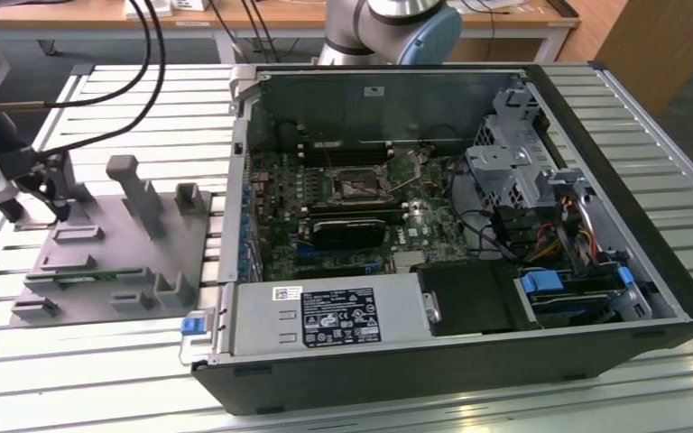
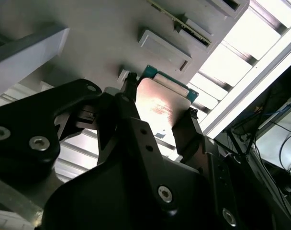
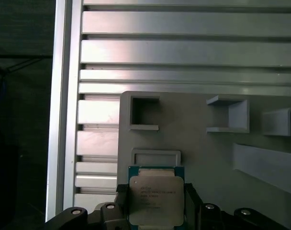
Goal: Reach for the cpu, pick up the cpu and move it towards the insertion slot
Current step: 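Pick up the cpu and move it towards the insertion slot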
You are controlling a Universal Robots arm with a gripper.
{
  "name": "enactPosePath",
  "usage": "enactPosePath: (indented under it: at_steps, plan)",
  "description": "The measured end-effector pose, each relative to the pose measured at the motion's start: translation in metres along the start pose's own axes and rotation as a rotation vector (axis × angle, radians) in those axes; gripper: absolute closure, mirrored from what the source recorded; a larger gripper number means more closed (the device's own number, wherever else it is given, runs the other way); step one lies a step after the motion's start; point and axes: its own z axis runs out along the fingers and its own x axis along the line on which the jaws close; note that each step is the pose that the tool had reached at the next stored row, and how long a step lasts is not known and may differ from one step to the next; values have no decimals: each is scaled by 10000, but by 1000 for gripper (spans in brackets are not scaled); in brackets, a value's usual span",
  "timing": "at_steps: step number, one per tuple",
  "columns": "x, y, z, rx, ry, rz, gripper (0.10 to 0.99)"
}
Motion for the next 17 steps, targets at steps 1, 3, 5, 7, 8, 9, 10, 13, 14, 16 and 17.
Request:
enactPosePath:
  at_steps: [1, 3, 5, 7, 8, 9, 10, 13, 14, 16, 17]
  plan:
    - [0, 1, -22, 0, 1, 0, 541]
    - [1, 4, -67, 0, 0, 0, 541]
    - [2, 7, -108, 0, 0, 0, 541]
    - [3, 10, -151, 0, 0, 0, 541]
    - [4, 11, -171, 0, 0, 0, 541]
    - [4, 12, -188, 0, 0, 0, 541]
    - [4, 13, -206, 0, 0, 0, 541]
    - [5, 16, -254, 0, 0, -1, 541]
    - [6, 17, -269, 0, 0, 0, 541]
    - [6, 19, -297, 0, 0, -1, 541]
    - [6, 20, -310, 1, 1, -1, 541]
